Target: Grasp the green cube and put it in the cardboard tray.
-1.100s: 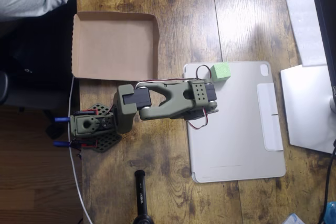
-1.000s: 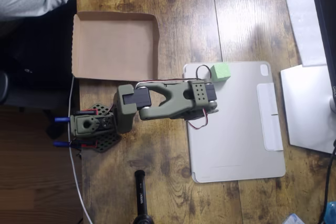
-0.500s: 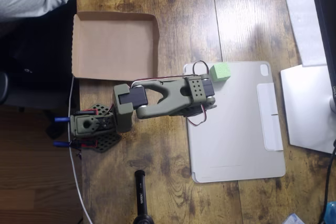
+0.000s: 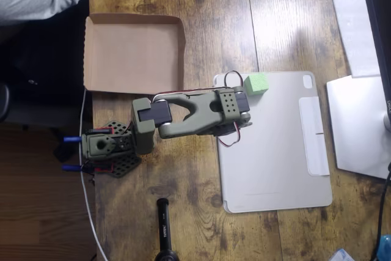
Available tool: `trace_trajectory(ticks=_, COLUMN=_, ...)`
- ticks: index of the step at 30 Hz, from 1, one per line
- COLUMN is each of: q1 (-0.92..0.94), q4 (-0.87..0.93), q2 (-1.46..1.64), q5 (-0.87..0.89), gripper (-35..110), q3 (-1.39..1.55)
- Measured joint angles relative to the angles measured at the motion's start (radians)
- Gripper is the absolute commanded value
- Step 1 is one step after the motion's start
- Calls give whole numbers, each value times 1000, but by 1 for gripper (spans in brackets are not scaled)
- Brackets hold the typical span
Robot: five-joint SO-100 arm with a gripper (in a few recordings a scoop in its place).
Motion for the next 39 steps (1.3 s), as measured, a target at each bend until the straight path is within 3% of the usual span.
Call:
trace_trajectory(ticks=13, q1=-32, q4=-58, q2=26, q5=32, gripper=1, q3=-55)
trace_trajectory(ticks=25, q1=-179, q4=-26, q2=-133, q5=-18, gripper=9, q3=-666)
trace_trajectory(ticks=32, q1=-353, q4=-41, q2=-158, q5=14, gripper=23, q3=-706)
trace_trajectory(ticks=39, q1=-399, q4=-218, q2=-219, q5=-38, gripper=29, q3=-675)
